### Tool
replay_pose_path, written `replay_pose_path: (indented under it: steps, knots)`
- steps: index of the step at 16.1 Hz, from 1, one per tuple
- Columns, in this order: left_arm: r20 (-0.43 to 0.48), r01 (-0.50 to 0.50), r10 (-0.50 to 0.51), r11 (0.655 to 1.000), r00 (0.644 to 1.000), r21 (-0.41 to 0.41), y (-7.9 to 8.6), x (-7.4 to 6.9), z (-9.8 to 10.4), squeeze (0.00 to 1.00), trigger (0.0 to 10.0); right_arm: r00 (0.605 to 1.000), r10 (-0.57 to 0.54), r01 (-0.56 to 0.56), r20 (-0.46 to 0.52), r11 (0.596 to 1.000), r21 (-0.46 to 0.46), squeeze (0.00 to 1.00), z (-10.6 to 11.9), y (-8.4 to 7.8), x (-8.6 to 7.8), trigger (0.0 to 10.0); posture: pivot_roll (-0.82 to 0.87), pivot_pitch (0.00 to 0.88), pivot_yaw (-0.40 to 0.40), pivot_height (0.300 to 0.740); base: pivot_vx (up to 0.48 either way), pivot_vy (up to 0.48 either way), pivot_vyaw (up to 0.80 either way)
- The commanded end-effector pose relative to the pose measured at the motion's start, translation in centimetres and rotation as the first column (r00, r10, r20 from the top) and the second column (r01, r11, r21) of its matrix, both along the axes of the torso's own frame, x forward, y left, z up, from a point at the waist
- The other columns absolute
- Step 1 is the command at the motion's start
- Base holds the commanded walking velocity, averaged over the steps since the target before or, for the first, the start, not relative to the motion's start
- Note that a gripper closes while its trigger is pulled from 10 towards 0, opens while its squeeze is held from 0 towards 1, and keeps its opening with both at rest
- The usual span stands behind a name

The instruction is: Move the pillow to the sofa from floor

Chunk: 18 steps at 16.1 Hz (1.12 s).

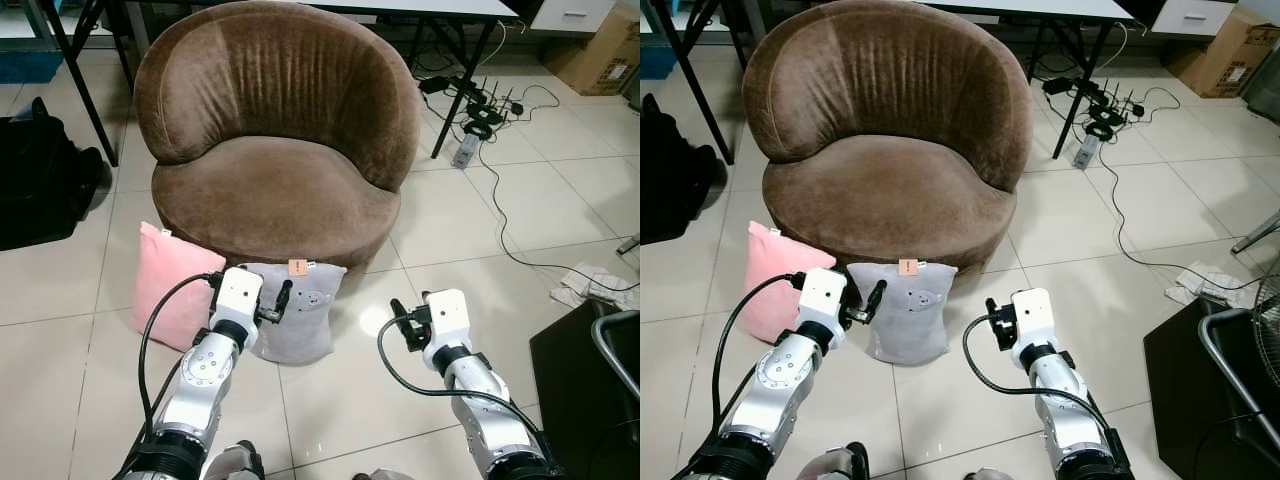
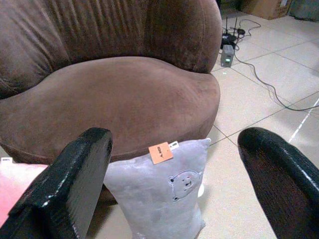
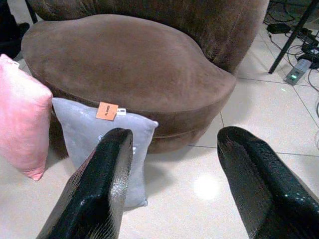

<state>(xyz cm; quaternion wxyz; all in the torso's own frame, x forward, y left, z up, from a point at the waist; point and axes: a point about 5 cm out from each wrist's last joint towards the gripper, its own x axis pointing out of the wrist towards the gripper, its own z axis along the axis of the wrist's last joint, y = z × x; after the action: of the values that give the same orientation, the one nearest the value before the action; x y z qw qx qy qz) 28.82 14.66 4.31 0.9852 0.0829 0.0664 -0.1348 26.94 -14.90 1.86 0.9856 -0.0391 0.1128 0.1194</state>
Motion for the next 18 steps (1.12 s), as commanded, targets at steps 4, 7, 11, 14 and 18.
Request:
replay_pose_path:
  steps: [4, 7, 11, 14, 18]
  knots:
    - [-0.021, 0.007, -0.007, 1.0, 1.0, -0.001, -0.45, -0.18, -0.32, 1.0, 10.0, 0.999, -0.039, 0.038, -0.015, 0.996, -0.08, 1.0, -0.26, -0.91, 0.08, 10.0, -0.05, 0.104, -0.106, 0.74, 0.0, 0.0, 0.0]
    - [-0.02, 0.002, -0.002, 1.0, 1.0, 0.009, -0.43, -0.16, -0.34, 1.0, 10.0, 0.999, -0.017, 0.012, -0.052, 0.995, -0.103, 1.0, -0.8, -0.92, -0.22, 10.0, -0.06, 0.107, -0.108, 0.74, 0.0, 0.0, 0.0]
    - [-0.014, 0.005, -0.005, 1.0, 1.0, 0.012, -0.53, -0.2, -0.32, 1.0, 10.0, 0.999, 0.0, -0.004, -0.037, 0.994, -0.108, 1.0, -0.71, -0.59, -0.36, 10.0, -0.06, 0.112, -0.11, 0.74, 0.0, 0.0, 0.0]
    - [-0.008, 0.007, -0.007, 1.0, 1.0, 0.016, -0.55, -0.2, -0.29, 1.0, 10.0, 0.999, -0.005, 0.0, -0.041, 0.993, -0.116, 1.0, -0.73, -0.64, -0.19, 10.0, -0.06, 0.115, -0.111, 0.74, 0.0, 0.0, 0.0]
    - [-0.01, 0.001, 0.0, 1.0, 1.0, 0.022, -0.44, -0.15, -0.34, 1.0, 10.0, 0.999, -0.014, 0.01, -0.033, 0.992, -0.123, 1.0, -0.6, -0.84, 0.03, 10.0, -0.05, 0.103, -0.109, 0.74, 0.0, 0.0, 0.0]
